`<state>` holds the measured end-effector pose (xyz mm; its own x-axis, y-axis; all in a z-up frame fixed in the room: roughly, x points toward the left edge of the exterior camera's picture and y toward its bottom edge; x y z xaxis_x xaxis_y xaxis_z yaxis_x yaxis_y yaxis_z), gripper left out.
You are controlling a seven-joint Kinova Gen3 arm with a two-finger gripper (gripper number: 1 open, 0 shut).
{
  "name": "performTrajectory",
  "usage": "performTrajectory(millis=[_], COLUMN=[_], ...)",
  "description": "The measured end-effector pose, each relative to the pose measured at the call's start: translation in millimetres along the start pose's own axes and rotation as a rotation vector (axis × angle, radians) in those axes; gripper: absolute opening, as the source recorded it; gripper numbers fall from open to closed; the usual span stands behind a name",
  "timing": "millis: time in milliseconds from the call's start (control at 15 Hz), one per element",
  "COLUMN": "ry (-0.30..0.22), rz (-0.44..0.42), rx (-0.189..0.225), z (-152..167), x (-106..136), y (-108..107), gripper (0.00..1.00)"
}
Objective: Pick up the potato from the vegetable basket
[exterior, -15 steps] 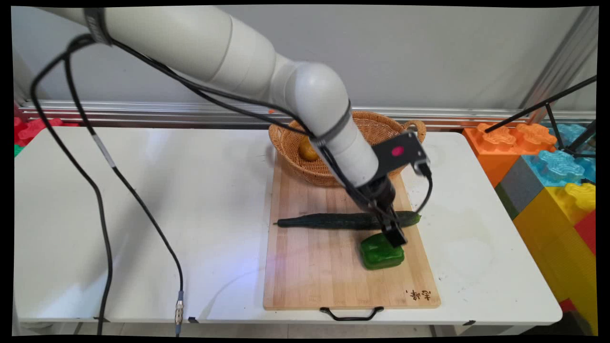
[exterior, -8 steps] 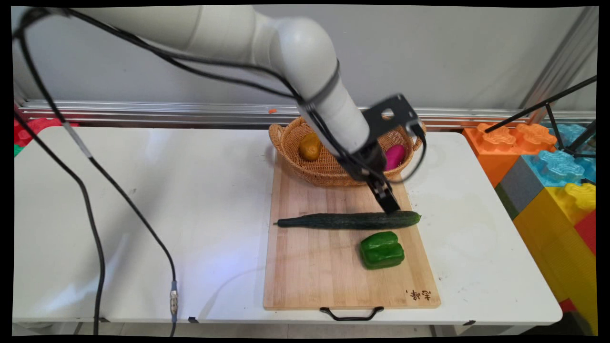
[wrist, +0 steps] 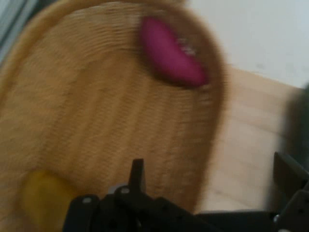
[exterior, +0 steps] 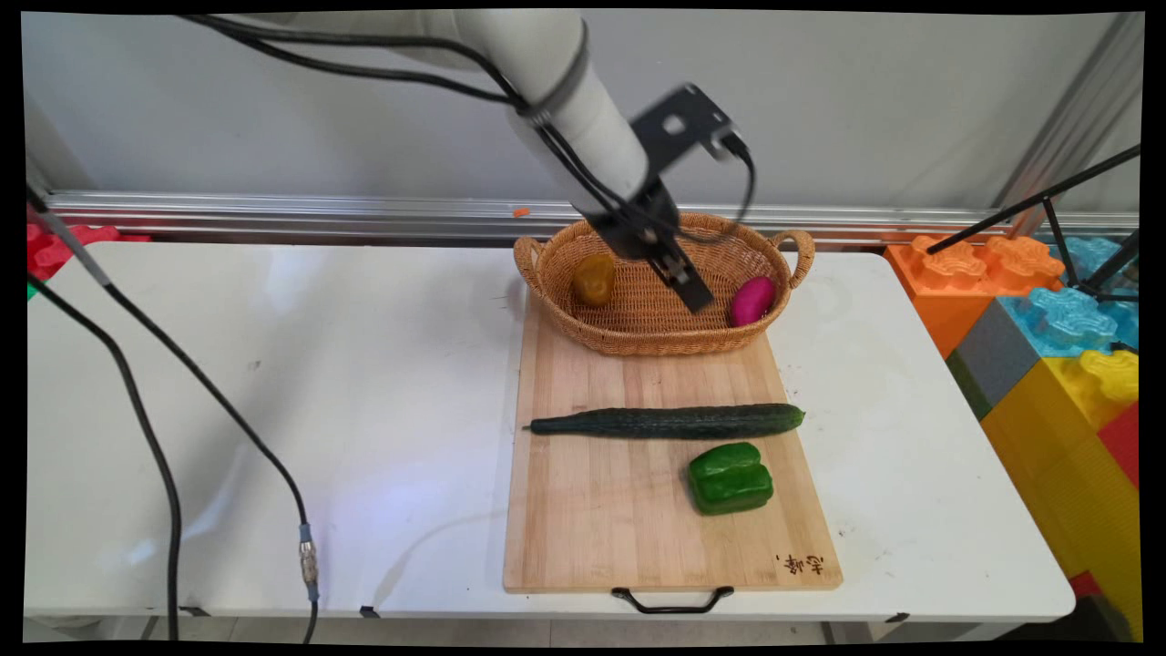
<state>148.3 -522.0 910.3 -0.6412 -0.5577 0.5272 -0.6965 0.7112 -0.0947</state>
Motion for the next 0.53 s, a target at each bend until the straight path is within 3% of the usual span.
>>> performTrajectory(millis=[400, 533], ry=[-0.018, -0.025], rz=[-0.208, -0.262], rx=[0.186, 0.216], z=[1, 12], x=[-19, -24], y=[-58, -70], gripper=[1.0, 1.0])
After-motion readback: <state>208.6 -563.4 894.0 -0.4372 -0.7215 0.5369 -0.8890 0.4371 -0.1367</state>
